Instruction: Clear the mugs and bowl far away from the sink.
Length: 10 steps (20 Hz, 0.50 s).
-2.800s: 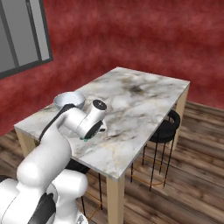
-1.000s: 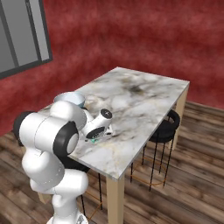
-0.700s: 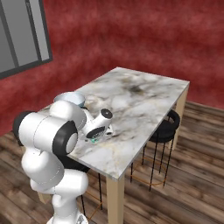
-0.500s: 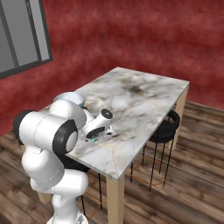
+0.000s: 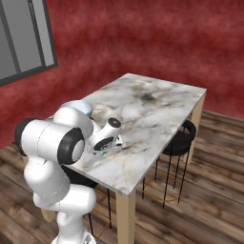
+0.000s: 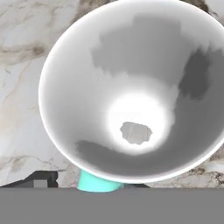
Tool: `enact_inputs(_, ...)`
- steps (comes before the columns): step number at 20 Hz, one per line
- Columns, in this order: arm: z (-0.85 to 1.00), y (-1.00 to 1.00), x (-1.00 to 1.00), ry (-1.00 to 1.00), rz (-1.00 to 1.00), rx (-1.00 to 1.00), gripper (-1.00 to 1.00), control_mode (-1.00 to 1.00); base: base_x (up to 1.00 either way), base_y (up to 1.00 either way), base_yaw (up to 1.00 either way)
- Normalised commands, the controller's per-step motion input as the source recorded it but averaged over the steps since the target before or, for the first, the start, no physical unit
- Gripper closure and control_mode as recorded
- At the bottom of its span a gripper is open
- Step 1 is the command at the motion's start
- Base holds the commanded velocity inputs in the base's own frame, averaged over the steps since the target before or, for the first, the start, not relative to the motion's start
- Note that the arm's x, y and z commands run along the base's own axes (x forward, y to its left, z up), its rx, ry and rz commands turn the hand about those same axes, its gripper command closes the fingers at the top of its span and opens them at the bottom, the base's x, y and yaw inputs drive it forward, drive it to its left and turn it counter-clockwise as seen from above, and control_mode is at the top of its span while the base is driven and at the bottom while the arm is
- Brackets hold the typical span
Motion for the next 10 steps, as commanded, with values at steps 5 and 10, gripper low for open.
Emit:
enact_inputs(5, -0.32, -0.2, 0.0, 0.01, -0.1, -0.05, -1.0, -1.0, 0.0, 0.0, 0.0)
enact_inputs(10, -0.19, -0.36, 0.0, 0.02, -0.18, 0.0, -1.0, -1.0, 0.0, 0.0, 0.0)
